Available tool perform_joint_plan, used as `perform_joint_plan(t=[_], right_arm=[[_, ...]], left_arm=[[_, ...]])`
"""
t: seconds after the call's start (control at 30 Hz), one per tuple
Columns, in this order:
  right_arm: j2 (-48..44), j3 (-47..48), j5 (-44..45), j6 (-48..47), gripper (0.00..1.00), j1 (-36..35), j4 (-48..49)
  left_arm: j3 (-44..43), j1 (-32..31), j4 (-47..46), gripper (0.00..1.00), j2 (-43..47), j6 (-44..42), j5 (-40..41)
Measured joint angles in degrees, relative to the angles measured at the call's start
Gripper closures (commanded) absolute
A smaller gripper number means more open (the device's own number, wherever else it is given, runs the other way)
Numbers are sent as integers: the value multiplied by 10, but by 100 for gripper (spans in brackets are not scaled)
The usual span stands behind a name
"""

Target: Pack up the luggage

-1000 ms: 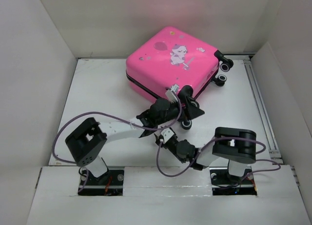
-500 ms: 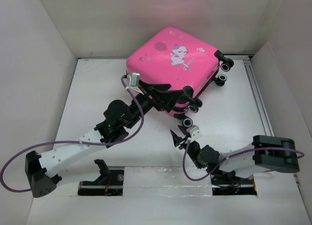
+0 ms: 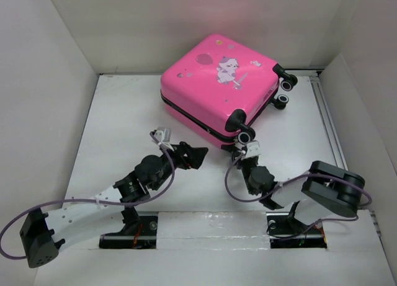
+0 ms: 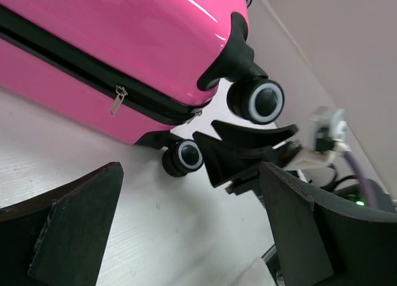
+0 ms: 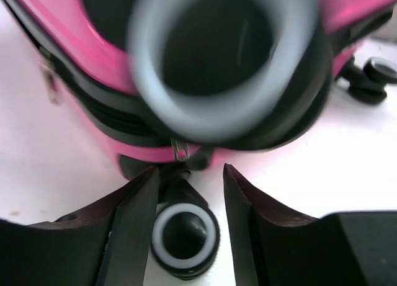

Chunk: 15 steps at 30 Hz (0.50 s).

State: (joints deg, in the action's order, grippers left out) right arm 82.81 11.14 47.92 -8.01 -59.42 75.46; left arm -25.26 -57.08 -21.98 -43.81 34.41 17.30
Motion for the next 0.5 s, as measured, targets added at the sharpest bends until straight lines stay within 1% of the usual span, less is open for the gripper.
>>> perform_joint_plan(t=[0.03,0.1,0.17,0.2,0.33,0.5], right_arm=[[16,0,-9,8,49,13,-1],[48,2,-26,20,51,33,-1],[76,10,-44,28,54,43,-5],[84,13,-55,30,54,47,-6],[88,19,-99,35,54,57,-6],[81,24,-127,4,55,59,-6]], left_arm=[[5,1,-4,15,11,0,4],[16,2,-13,15,25,0,10],[29,4,-22,16,28,0,9],[35,6,-23,16,27,1,7],[51,6,-36,16,10,1,1],[61,6,-55,17,-23,1,-19]])
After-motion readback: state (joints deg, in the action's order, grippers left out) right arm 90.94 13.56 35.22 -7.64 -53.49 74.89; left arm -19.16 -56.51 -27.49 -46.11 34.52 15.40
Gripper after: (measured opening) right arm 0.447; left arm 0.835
